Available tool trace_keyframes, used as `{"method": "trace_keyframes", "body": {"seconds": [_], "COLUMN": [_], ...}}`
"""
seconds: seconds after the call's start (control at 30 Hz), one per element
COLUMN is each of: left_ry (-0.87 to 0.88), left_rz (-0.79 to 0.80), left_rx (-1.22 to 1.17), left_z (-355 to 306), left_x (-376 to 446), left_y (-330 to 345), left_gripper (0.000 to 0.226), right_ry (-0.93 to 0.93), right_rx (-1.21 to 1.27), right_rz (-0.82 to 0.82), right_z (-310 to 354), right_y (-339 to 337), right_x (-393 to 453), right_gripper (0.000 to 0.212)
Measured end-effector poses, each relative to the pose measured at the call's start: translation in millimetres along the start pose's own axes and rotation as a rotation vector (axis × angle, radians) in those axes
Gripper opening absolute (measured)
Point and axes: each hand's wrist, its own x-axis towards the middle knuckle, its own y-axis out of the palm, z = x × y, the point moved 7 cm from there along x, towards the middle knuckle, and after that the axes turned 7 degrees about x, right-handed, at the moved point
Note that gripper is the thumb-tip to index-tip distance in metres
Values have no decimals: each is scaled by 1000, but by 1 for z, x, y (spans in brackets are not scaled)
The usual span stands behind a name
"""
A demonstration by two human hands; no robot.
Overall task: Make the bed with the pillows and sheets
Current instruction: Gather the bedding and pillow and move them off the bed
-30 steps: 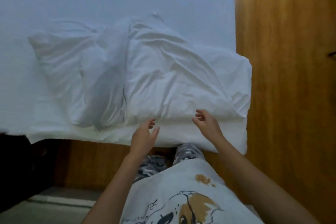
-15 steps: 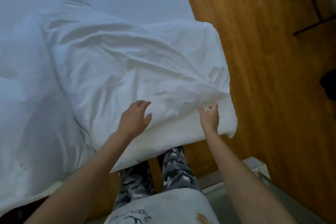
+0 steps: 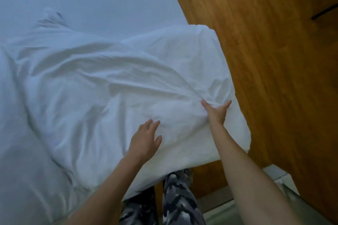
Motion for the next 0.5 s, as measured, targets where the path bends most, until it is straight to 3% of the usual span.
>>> {"method": "trace_keyframes", "body": {"seconds": [0.07, 0.17, 0.23, 0.33, 0.4, 0.5], "left_ry": [1, 21, 31, 25, 3, 2], "left_rz": [-2, -56, -155, -359, -401, -316], "left_rx": [1, -33, -106, -303, -388, -76], "left_z": [-4, -17, -26, -39, -48, -64], "left_x": [9, 13, 10, -2, -11, -21], "left_y": [-5, -28, -56, -113, -142, -162], "left_gripper": [57, 57, 58, 64, 76, 90], "right_ry": [55, 37, -113, -389, -516, -727], "right_rx": [60, 134, 57, -153, -332, -479], "right_rz": [-9, 67, 150, 356, 514, 636], "right_z": [-2, 14, 43, 78, 81, 68], "right_y": [2, 17, 33, 61, 73, 71], "right_x": [3, -11, -44, -128, -187, -259], "right_gripper": [114, 71, 48, 38, 32, 21]}}
